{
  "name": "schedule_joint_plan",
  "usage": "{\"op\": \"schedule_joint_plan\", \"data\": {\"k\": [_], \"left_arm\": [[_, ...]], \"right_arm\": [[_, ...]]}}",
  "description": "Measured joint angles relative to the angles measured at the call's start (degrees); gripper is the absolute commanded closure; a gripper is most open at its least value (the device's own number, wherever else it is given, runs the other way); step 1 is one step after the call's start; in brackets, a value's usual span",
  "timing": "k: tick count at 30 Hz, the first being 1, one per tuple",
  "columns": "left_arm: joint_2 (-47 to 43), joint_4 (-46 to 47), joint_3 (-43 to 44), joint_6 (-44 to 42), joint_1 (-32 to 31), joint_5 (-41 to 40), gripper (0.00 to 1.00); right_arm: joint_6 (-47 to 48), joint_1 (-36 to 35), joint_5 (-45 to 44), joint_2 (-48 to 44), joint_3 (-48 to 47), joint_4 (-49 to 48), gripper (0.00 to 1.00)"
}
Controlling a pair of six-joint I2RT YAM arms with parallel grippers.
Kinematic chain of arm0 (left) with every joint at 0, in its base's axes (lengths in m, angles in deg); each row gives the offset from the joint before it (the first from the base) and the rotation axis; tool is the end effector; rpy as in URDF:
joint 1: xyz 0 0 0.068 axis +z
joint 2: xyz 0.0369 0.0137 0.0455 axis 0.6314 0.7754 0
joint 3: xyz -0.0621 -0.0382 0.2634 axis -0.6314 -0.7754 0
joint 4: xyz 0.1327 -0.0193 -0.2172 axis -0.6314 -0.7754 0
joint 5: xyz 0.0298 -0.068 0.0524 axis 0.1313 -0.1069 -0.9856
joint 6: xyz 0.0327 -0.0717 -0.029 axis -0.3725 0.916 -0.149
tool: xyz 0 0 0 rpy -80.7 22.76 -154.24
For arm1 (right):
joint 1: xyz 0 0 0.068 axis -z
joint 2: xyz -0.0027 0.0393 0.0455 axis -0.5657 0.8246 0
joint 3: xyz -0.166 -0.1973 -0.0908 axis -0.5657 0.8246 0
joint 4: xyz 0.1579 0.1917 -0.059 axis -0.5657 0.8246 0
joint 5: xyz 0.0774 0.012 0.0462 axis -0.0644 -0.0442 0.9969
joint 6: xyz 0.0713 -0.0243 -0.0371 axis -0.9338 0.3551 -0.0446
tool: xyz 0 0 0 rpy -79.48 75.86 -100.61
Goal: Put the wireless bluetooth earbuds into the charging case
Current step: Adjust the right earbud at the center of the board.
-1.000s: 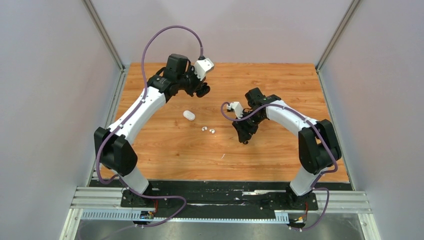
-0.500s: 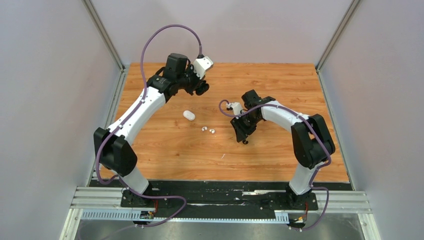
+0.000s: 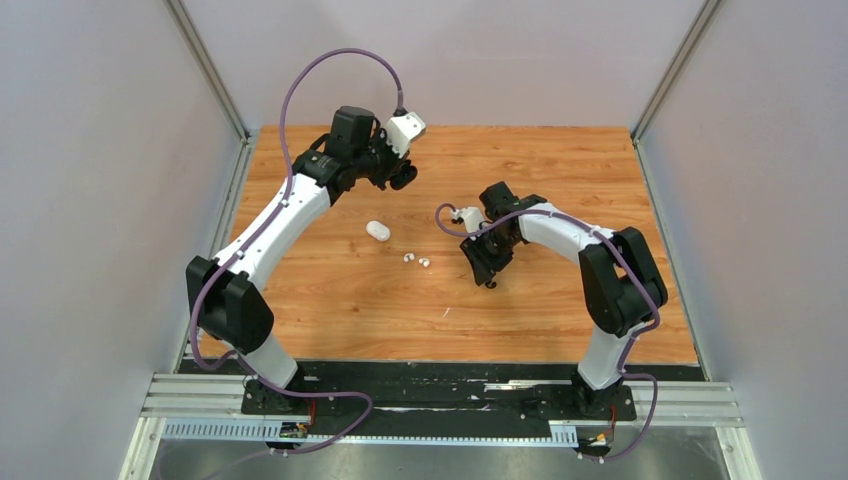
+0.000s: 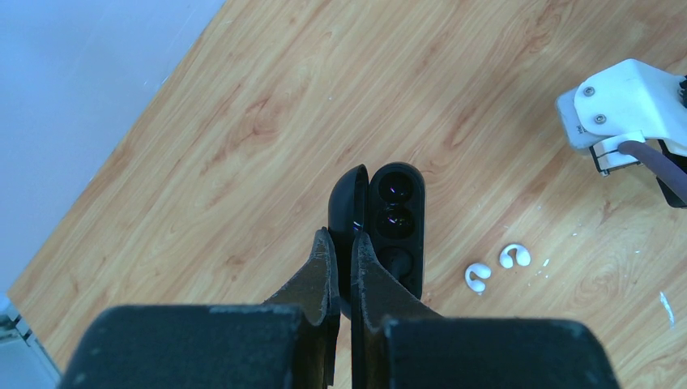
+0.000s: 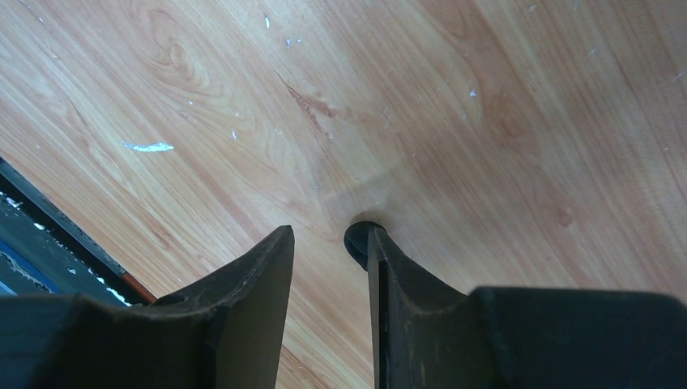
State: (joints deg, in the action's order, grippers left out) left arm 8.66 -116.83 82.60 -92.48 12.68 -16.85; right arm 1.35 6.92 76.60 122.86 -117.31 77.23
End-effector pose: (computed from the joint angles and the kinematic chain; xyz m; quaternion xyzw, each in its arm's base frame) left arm 0.3503 -0.1909 0.3481 0.3949 0.7822 -0.1114 0.4688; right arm 0.2885 0.1807 0.1502 -0.4030 0.8907 0.1918 0.0860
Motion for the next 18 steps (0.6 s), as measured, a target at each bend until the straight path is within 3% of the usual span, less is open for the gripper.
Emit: {"op": "schedule_joint_plan", "data": {"k": [18], "left_arm": [[0.0,0.0,0.0,-0.04,0.0,-0.48,1.0]], "right_arm": [[0.22,-0.04,-2.29,0.31,0.92,-0.98,0.63]]}}
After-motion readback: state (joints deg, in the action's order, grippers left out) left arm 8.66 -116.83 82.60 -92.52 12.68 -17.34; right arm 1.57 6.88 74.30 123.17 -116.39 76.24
